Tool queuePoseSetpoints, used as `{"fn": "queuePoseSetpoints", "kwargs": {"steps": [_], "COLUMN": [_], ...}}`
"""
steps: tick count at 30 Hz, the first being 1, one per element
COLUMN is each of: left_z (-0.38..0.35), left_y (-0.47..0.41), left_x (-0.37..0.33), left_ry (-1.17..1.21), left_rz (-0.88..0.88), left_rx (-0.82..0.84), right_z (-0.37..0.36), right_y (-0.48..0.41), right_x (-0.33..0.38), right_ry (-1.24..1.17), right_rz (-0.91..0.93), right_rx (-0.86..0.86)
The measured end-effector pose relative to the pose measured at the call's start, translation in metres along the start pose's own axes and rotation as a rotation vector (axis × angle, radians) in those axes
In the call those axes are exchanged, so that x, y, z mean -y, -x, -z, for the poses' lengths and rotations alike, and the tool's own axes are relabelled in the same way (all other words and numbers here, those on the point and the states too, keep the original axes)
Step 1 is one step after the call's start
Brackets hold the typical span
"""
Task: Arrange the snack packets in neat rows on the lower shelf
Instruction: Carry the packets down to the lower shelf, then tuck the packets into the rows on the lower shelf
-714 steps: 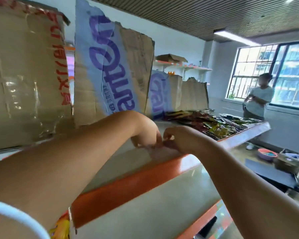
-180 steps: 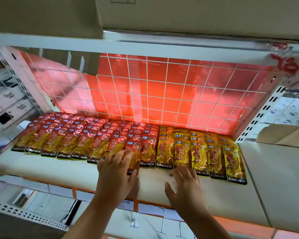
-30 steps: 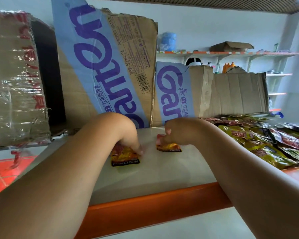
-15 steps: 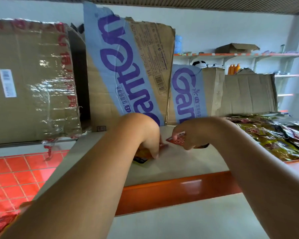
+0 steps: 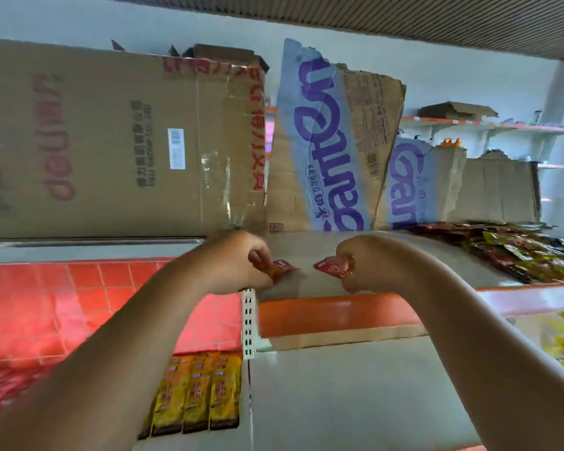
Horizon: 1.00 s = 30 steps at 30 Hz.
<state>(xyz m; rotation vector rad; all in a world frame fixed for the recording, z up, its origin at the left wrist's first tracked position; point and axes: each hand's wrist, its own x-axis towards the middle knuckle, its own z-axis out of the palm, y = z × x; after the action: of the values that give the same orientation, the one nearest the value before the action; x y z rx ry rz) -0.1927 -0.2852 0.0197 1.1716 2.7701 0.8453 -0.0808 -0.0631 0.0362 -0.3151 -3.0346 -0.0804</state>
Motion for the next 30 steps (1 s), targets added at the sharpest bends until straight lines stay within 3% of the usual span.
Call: {"fn": "queuePoseSetpoints", "kwargs": {"steps": [10,17,24,30], "left_z": [0.066,0.085,0.045,-0.009], "left_y": [0.154,0.244,0.3,0.307], "left_x": [0.174,0.265,0.323,0.386], "left_ry": [0.172,0.107,0.114,0.123], "left_rz": [0.148,0.318,0.439,0.566], "left_rx": [-0.413,-0.493,-0.661,-0.659], "right_z": [-0.009,-0.055,-0.133,-0.206], "right_y": [-0.027,-0.037,-0.047,-0.059], "right_x": [0.217,0.346,0.412,0.438], "right_ry": [-0.095,-0.352,-0.653,-0.748], "right_rz": [0.222,0.301,0.304,0.236], "right_rx": [-0.118,-0.095,-0.023,0.051]}}
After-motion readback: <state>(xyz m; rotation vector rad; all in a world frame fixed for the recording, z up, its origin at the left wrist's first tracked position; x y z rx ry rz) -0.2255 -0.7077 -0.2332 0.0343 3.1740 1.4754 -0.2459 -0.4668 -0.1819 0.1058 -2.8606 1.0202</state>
